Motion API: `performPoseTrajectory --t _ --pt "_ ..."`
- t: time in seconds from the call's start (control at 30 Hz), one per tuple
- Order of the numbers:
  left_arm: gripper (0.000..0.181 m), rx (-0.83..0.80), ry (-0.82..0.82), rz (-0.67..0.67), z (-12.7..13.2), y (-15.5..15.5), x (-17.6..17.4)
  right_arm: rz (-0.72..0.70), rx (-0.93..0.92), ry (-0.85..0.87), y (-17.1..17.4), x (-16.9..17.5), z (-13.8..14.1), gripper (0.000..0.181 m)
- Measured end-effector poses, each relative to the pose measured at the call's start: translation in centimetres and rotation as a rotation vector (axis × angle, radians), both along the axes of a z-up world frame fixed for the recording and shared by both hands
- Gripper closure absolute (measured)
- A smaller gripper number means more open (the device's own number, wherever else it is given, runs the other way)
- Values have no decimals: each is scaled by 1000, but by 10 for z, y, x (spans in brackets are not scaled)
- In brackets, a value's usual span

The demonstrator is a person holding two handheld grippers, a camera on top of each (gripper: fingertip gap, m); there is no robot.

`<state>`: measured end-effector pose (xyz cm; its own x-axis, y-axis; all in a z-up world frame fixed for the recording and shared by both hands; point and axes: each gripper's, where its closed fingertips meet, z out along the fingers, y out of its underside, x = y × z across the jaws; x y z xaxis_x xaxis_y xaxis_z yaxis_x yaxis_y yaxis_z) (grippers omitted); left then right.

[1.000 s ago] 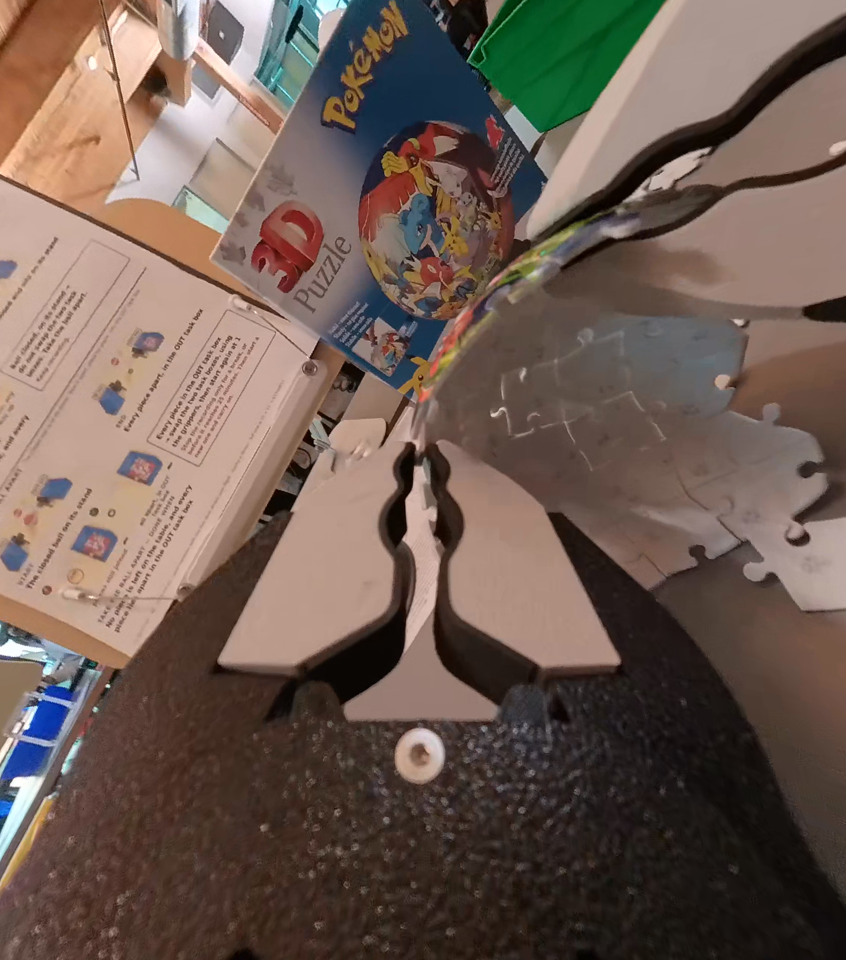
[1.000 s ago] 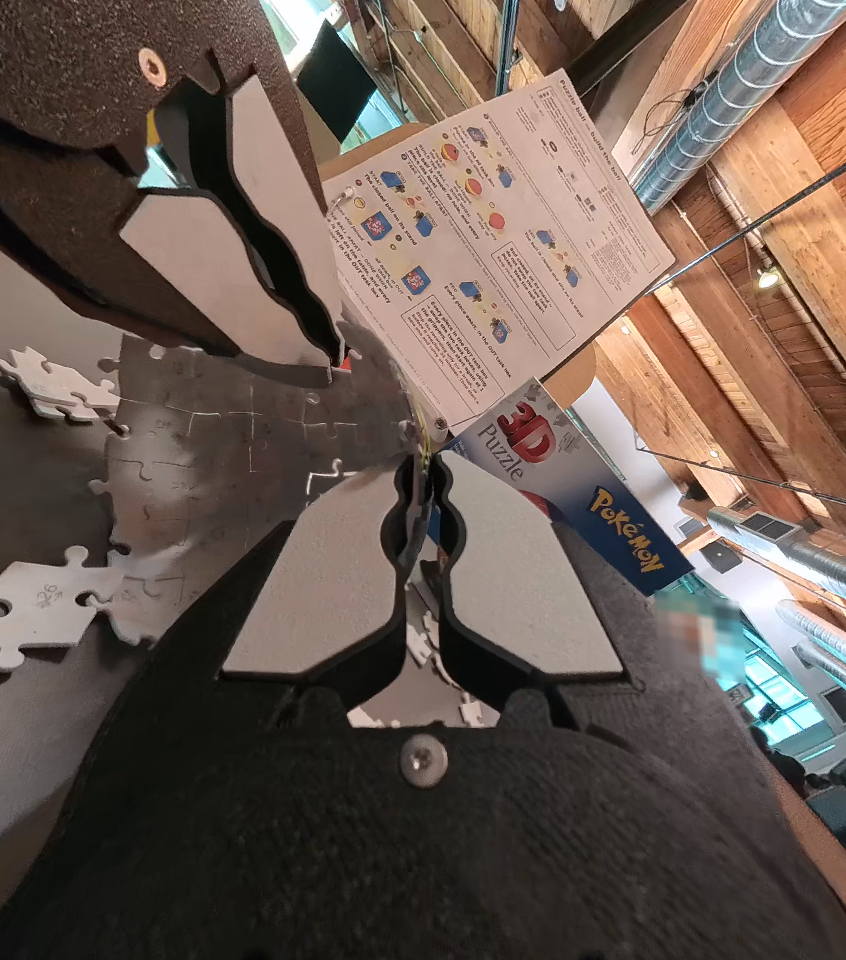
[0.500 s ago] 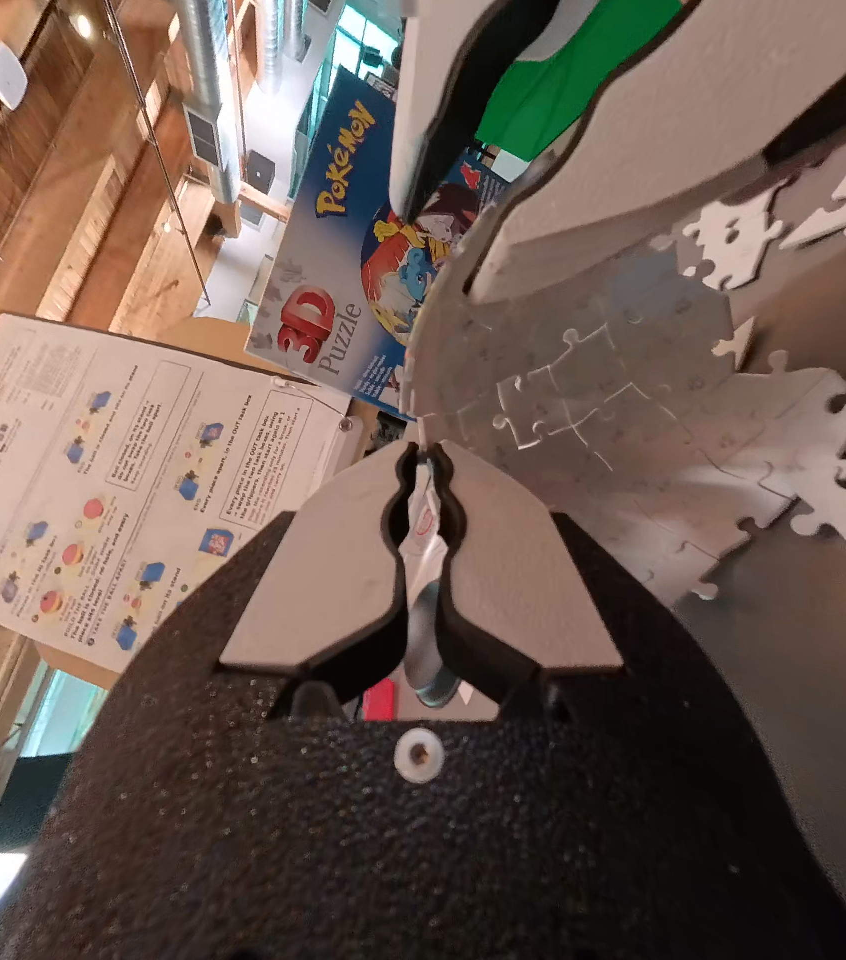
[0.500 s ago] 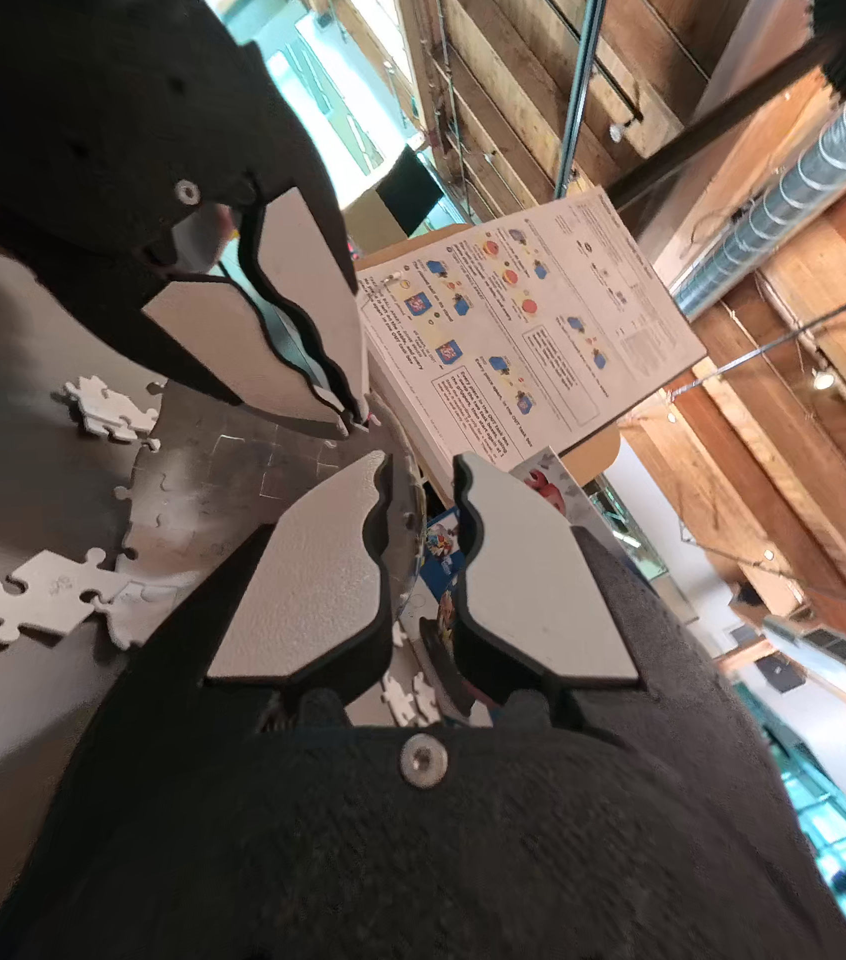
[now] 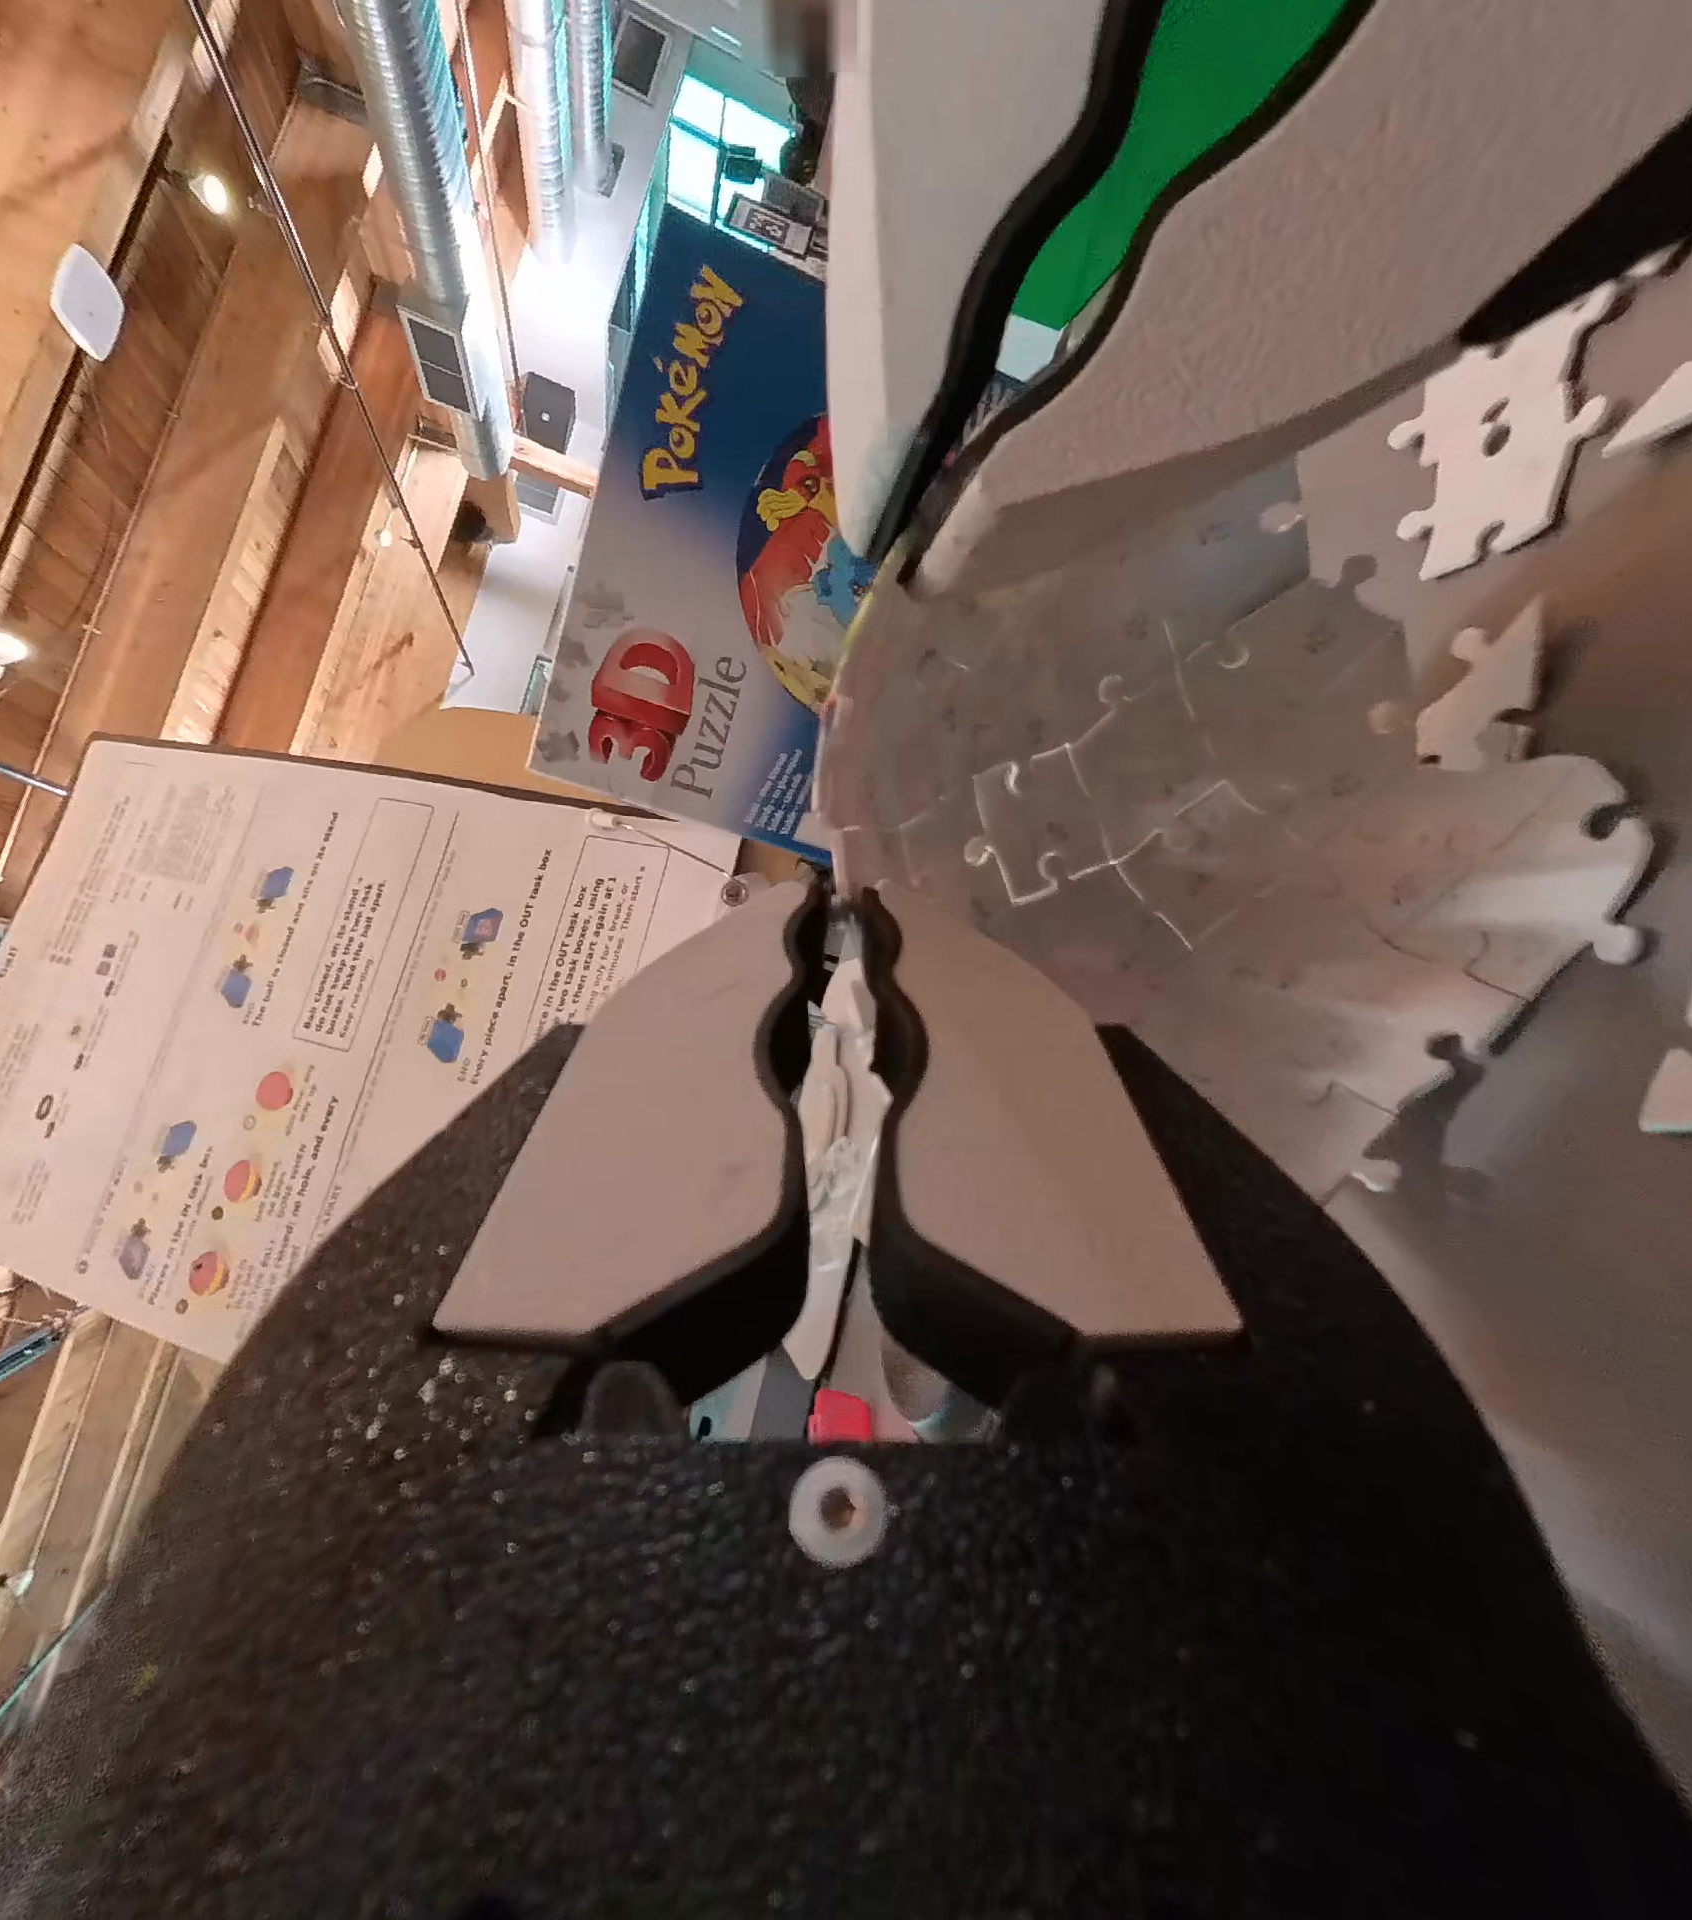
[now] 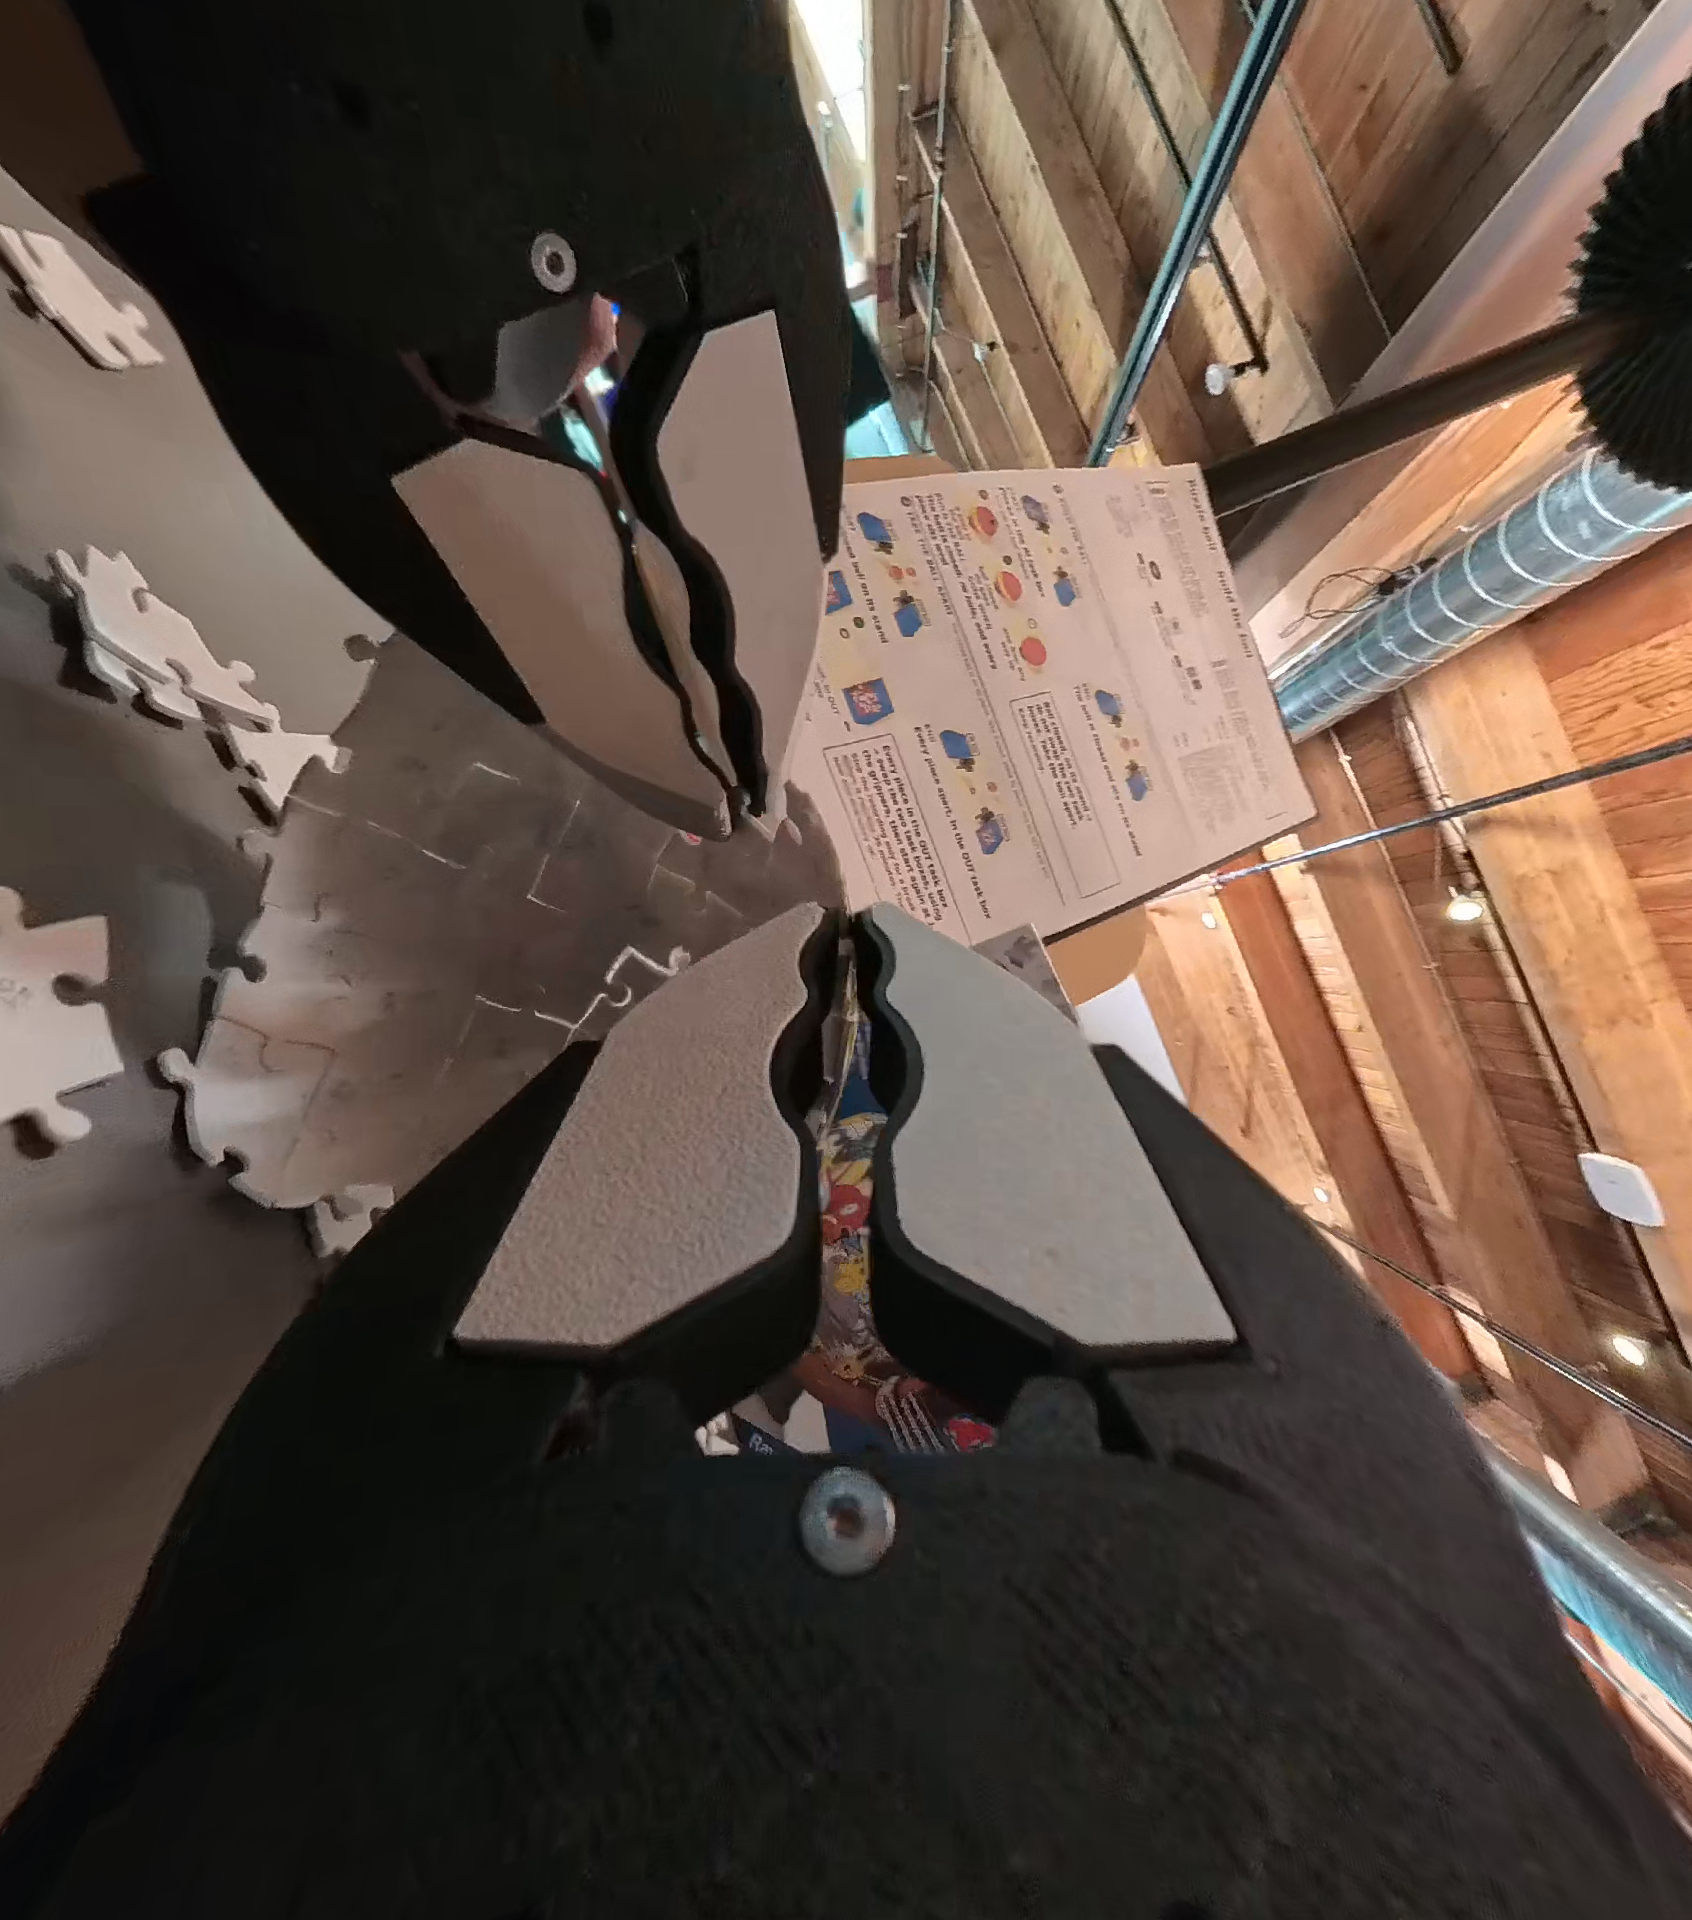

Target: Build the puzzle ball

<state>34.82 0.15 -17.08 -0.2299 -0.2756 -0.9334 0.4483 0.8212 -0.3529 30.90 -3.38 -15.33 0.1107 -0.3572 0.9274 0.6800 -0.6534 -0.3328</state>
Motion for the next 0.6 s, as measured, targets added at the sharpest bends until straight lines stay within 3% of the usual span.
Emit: performPoseTrajectory --t 0.13,0.23,0.3,0.37,0.43,0.5,0.6 --pt "162 -97 90 33 4 5 -7 -33 18 -42 -3 -1 0 179" --pt "156 -286 183 74 19 15 -26 -55 43 -32 -5 1 0 179" --pt "157 -462 260 188 26 27 -42 -65 56 -20 -6 2 -1 179" --pt "166 -594 456 225 11 18 -66 -76 68 -8 -6 2 -1 179" --pt "171 -557 639 198 -17 -2 -89 -89 75 -6 -6 2 -1 179" --pt "168 -486 756 263 -44 -7 -97 -102 85 -2 -7 0 0 179" --pt "160 -511 944 346 -72 -11 -100 -127 88 -13 -7 -4 0 179"
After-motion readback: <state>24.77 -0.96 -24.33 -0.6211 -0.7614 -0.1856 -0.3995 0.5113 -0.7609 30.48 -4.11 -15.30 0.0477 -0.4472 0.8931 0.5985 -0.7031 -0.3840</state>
